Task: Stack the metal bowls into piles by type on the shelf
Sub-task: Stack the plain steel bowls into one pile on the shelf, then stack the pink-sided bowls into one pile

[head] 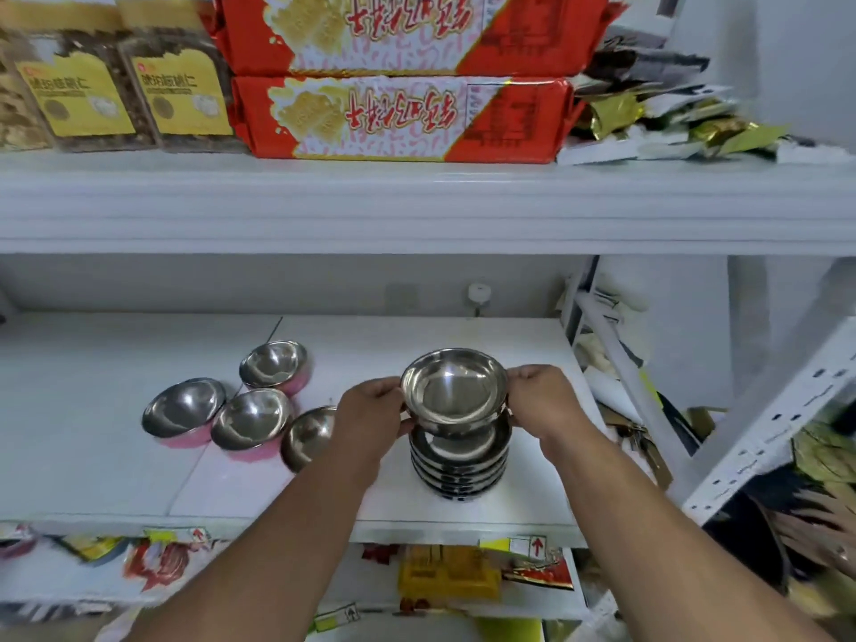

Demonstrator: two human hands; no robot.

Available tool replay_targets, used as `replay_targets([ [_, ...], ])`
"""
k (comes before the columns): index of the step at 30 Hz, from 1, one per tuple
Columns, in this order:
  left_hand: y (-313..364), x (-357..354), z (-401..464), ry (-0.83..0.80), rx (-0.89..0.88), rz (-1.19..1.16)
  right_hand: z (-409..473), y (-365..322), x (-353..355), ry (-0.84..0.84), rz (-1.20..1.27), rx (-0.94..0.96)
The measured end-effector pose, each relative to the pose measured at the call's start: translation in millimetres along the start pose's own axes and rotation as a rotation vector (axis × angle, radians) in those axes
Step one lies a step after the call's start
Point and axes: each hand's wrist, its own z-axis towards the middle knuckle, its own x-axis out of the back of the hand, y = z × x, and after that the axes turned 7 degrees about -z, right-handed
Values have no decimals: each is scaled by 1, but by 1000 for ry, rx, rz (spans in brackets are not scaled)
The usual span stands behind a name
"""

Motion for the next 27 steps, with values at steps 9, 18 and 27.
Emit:
replay_targets([
  [9, -22, -1, -7, -1, 23, 184, -8, 26, 0, -62, -104, -51],
  [18, -21, 3, -10, 6, -48, 434, -19, 22, 3, 7, -284, 61],
  [27, -21, 43, -23, -22, -360, 1160, -83, -22, -46, -192, -705, 623],
])
